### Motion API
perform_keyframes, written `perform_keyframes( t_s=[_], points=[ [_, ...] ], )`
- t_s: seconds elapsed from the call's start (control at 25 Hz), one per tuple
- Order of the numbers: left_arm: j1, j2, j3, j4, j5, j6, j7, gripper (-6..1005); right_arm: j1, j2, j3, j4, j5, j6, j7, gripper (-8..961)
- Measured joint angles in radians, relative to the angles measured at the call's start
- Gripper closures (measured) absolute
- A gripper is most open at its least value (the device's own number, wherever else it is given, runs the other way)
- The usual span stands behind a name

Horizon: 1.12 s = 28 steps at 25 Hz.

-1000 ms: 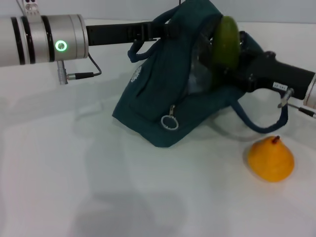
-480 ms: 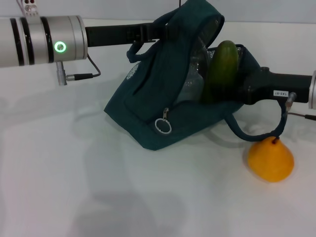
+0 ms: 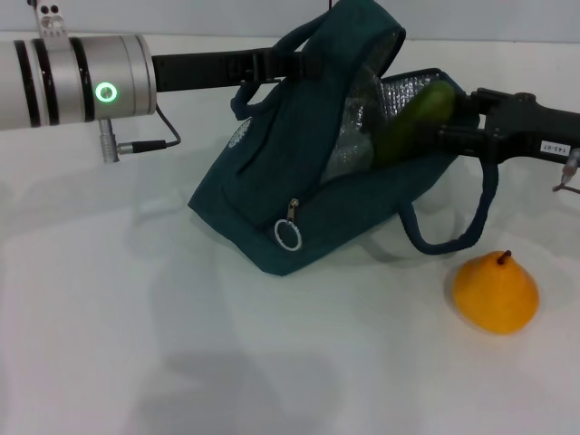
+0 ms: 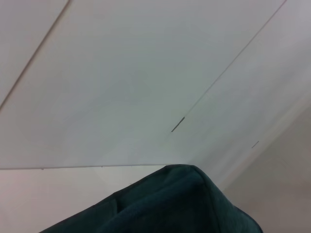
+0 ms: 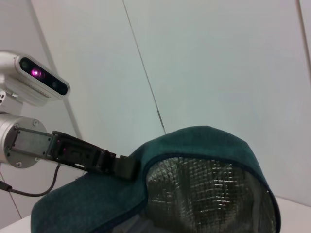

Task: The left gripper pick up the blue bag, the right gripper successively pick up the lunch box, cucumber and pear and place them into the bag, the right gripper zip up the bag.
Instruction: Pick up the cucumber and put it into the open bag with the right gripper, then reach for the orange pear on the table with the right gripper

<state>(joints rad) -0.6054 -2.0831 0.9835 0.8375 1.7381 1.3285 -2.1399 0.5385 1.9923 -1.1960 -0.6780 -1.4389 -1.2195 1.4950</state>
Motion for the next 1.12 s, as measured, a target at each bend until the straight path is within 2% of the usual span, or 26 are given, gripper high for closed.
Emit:
perform_keyframes(
  t_s=[0.12, 0.24, 0.32, 0.4, 0.48, 0.6, 0.68, 0.8, 0.88, 1.08, 1.12],
  points=[
    [0.0, 0.0, 0.0, 0.0, 0.0, 0.0, 0.0, 933, -0.003, -0.005, 0.006, 0.0, -0.003, -0.013, 0.0, 277],
    [0.0, 0.0, 0.0, 0.0, 0.0, 0.0, 0.0, 933, -0.023, 0.0, 0.052, -0.001, 0.002, -0.071, -0.03, 168],
    [0.002, 0.0, -0.001, 0.0, -0.001, 0.0, 0.0, 933, -0.055, 0.013, 0.138, -0.004, 0.003, -0.178, -0.102, 96],
    [0.006, -0.001, -0.003, 0.0, -0.001, 0.0, 0.0, 934, -0.093, 0.017, 0.225, 0.003, 0.004, -0.306, -0.183, 91],
    [0.009, -0.002, -0.005, 0.0, -0.001, 0.0, 0.0, 934, -0.131, 0.013, 0.3, 0.026, 0.003, -0.432, -0.272, 86],
    [0.015, -0.003, -0.008, 0.0, -0.002, -0.001, 0.001, 934, -0.203, -0.009, 0.385, 0.087, -0.003, -0.59, -0.412, 84],
    [0.02, -0.003, -0.01, 0.0, -0.002, -0.004, 0.001, 934, -0.248, -0.014, 0.4, 0.106, -0.003, -0.618, -0.463, 89],
    [0.022, -0.003, -0.01, -0.007, -0.004, -0.008, 0.003, 934, -0.31, -0.002, 0.402, 0.115, -0.005, -0.6, -0.534, 97],
    [0.018, -0.003, -0.011, -0.023, -0.012, -0.009, 0.011, 934, -0.326, 0.003, 0.397, 0.138, -0.007, -0.585, -0.578, 102],
    [0.011, -0.003, -0.012, -0.041, -0.028, -0.01, 0.028, 935, -0.301, 0.007, 0.385, 0.209, -0.063, -0.538, -0.616, 115],
    [0.01, -0.003, -0.012, -0.041, -0.028, -0.01, 0.03, 935, -0.289, 0.009, 0.376, 0.222, -0.079, -0.514, -0.62, 151]
  ],
)
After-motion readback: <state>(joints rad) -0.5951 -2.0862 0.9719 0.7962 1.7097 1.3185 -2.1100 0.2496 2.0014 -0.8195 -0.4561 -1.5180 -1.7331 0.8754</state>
